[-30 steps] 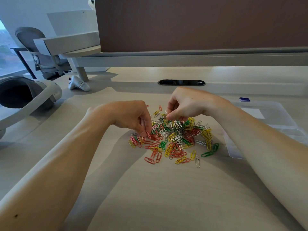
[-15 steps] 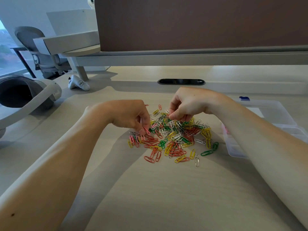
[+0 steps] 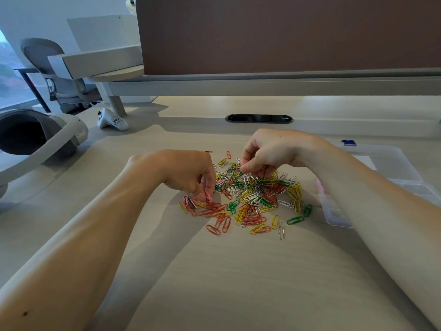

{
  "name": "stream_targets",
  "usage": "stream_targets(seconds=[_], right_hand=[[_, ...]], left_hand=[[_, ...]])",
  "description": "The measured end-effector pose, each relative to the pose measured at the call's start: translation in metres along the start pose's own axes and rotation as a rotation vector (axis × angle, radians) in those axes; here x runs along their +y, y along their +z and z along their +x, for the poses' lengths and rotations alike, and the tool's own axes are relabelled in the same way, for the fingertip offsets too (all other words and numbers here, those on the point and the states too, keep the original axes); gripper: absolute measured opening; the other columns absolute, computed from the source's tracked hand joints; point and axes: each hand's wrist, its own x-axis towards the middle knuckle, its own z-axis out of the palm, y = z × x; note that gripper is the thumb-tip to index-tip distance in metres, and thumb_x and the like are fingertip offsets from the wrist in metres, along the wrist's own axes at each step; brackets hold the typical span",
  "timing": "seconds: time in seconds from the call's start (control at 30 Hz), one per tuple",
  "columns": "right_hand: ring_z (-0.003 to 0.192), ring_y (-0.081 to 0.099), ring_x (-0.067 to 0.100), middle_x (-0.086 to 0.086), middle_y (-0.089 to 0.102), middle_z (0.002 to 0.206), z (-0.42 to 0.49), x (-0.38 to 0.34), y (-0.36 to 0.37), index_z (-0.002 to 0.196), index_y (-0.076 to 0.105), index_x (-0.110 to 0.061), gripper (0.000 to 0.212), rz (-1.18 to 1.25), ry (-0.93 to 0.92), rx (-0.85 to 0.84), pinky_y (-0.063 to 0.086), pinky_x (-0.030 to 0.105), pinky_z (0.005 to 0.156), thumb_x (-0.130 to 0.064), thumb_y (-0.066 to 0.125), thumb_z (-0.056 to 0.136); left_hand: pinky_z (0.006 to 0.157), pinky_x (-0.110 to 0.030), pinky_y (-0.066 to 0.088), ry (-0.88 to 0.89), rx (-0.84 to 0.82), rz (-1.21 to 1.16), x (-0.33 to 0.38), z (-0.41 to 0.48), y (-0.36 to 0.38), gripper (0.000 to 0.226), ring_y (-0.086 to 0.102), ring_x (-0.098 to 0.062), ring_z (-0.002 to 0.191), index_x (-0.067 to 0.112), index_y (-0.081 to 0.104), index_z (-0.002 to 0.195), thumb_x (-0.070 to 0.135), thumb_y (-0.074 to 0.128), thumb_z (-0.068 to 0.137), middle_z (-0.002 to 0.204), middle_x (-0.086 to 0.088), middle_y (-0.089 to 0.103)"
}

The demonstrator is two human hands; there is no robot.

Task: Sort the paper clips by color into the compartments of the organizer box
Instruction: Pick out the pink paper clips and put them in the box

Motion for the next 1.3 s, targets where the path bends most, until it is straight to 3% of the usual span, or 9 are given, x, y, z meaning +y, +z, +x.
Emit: stream_targets(seconds=[0.23,0.43,0.63,0.83,1.07,1.3], right_hand=[[0.058,0.059,0.011,0.000,0.064,0.064,0.001,0.002,0.000,0.076,0.069,-0.011,0.012,0.001,-0.001,-0.005,0.050,0.022,0.054,-0.013,0.069,0.088],[0.059,0.059,0.013,0.004,0.065,0.067,-0.003,-0.004,0.001,0.077,0.068,-0.009,0.011,0.025,-0.026,-0.007,0.050,0.023,0.053,-0.013,0.069,0.088],[0.060,0.059,0.013,0.003,0.064,0.066,-0.025,0.007,-0.015,0.079,0.068,-0.009,0.009,0.052,-0.003,0.035,0.050,0.022,0.053,-0.014,0.071,0.086],[0.060,0.058,0.013,0.004,0.064,0.065,-0.068,0.038,-0.046,0.079,0.069,-0.006,0.012,0.052,0.086,0.145,0.050,0.023,0.055,-0.016,0.072,0.086],[0.062,0.058,0.014,0.005,0.063,0.066,-0.101,0.074,-0.063,0.076,0.069,-0.007,0.013,0.072,0.153,0.213,0.050,0.021,0.054,-0.016,0.073,0.085],[0.060,0.061,0.011,0.001,0.067,0.064,-0.108,0.088,-0.068,0.073,0.071,-0.010,0.012,0.019,0.206,0.268,0.051,0.022,0.058,-0.016,0.075,0.083]], left_hand=[[0.063,-0.014,0.043,0.004,0.058,-0.049,-0.007,-0.013,0.005,0.016,0.054,0.001,0.065,0.032,0.067,0.078,0.017,0.072,0.083,0.074,0.013,0.064],[0.062,-0.016,0.044,0.082,0.254,-0.220,-0.006,-0.021,0.001,0.021,0.052,-0.001,0.062,0.030,0.065,0.078,0.010,0.069,0.085,0.072,0.009,0.064],[0.065,-0.015,0.045,0.087,0.325,-0.229,0.013,-0.012,-0.009,0.022,0.057,0.001,0.064,0.030,0.064,0.077,0.011,0.070,0.084,0.074,0.010,0.066],[0.053,-0.007,0.039,0.152,0.385,-0.201,0.066,0.027,-0.015,0.014,0.053,0.006,0.054,0.023,0.066,0.076,0.012,0.068,0.084,0.066,0.012,0.061],[0.067,-0.015,0.048,0.089,0.250,-0.029,0.088,0.046,-0.024,0.004,0.064,-0.002,0.071,0.019,0.074,0.085,0.018,0.073,0.081,0.077,0.007,0.071],[0.072,-0.023,0.057,0.196,0.449,-0.247,0.127,0.073,-0.025,0.007,0.068,-0.010,0.073,0.017,0.077,0.085,0.018,0.077,0.078,0.077,0.006,0.073]])
